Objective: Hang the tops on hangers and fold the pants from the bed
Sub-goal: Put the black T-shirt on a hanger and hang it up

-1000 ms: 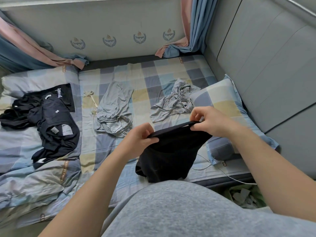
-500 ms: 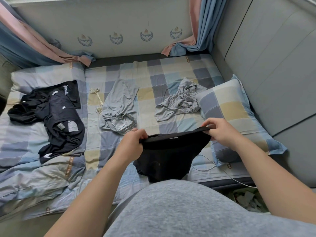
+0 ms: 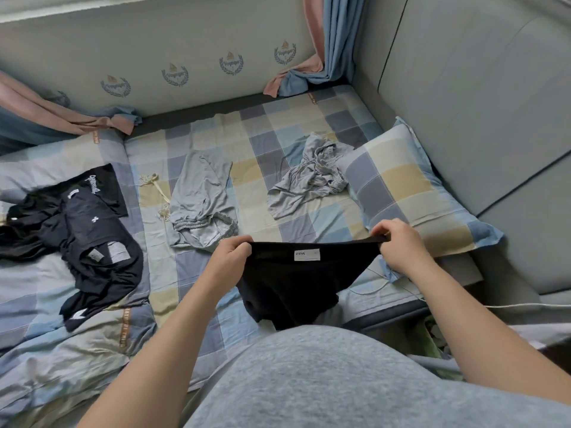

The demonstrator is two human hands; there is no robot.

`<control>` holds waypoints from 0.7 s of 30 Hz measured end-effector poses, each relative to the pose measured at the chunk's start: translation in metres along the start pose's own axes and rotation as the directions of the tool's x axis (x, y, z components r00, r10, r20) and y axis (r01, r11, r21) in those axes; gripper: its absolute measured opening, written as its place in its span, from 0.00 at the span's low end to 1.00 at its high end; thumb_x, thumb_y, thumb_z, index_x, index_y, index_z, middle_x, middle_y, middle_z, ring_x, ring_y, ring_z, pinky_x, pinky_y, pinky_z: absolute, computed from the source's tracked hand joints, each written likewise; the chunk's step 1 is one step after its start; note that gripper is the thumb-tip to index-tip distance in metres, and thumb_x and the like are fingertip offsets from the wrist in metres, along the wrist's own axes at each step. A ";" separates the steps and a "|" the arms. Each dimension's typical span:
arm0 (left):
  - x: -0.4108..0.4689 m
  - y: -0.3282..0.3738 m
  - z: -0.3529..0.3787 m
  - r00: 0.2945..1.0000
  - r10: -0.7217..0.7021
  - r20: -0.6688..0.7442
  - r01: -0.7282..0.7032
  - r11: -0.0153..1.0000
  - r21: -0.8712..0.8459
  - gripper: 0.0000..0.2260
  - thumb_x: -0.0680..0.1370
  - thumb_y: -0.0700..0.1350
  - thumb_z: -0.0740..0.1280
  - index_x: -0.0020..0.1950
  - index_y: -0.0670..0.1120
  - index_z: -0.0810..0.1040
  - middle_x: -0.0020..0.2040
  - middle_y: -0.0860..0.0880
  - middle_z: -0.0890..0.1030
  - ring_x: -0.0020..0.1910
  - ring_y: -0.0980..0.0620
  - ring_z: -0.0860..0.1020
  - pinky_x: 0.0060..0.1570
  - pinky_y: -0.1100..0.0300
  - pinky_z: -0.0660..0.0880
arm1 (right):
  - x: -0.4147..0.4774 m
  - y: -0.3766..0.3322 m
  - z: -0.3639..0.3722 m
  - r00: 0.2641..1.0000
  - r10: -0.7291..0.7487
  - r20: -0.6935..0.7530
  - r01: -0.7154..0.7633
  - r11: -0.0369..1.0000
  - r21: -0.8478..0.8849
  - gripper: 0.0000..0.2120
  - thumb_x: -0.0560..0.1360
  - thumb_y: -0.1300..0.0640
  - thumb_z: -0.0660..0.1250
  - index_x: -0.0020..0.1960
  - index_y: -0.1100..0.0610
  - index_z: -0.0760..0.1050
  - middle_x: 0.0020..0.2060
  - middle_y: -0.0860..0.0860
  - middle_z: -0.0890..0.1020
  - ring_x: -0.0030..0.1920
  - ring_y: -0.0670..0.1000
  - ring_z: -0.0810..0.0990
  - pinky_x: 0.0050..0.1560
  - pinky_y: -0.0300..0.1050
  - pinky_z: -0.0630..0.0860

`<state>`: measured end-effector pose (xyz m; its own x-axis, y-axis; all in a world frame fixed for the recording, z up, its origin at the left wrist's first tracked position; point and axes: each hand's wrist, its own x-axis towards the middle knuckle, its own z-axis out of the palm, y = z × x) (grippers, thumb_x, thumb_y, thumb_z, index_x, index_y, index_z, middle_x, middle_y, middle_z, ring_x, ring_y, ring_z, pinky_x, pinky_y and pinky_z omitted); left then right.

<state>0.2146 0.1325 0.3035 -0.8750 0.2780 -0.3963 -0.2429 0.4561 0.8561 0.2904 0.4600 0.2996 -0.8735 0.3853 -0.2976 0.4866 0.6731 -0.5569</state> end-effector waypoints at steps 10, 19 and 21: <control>0.022 -0.001 -0.027 0.969 -0.005 0.248 -0.053 0.973 0.224 0.18 0.73 0.51 0.60 0.45 0.36 0.75 0.34 0.45 0.72 0.34 0.49 0.71 0.38 0.55 0.64 | -0.110 -0.009 0.024 0.992 0.104 0.067 -0.124 0.827 0.548 0.10 0.81 0.59 0.67 0.40 0.56 0.80 0.32 0.47 0.81 0.36 0.45 0.78 0.40 0.39 0.72; -0.004 -0.032 -0.011 0.781 -0.005 0.624 -0.288 0.884 0.368 0.12 0.81 0.41 0.60 0.41 0.43 0.78 0.32 0.50 0.76 0.33 0.50 0.74 0.36 0.56 0.67 | -0.270 -0.052 0.130 0.791 0.534 -0.298 -0.205 0.691 0.693 0.12 0.82 0.57 0.63 0.40 0.52 0.78 0.32 0.43 0.77 0.35 0.41 0.74 0.39 0.35 0.68; -0.021 -0.046 0.005 0.706 -0.024 0.707 -0.319 0.881 0.348 0.11 0.82 0.42 0.59 0.46 0.38 0.79 0.35 0.46 0.77 0.35 0.49 0.75 0.37 0.57 0.68 | -0.311 -0.054 0.146 0.733 0.609 -0.302 -0.268 0.667 0.695 0.12 0.82 0.56 0.62 0.41 0.53 0.77 0.31 0.42 0.76 0.35 0.41 0.74 0.37 0.33 0.67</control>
<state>0.2458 0.1097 0.2710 -0.3162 0.7834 -0.5352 0.2108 0.6080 0.7654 0.5338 0.2117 0.3092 -0.3399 0.8833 -0.3229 0.5487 -0.0926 -0.8309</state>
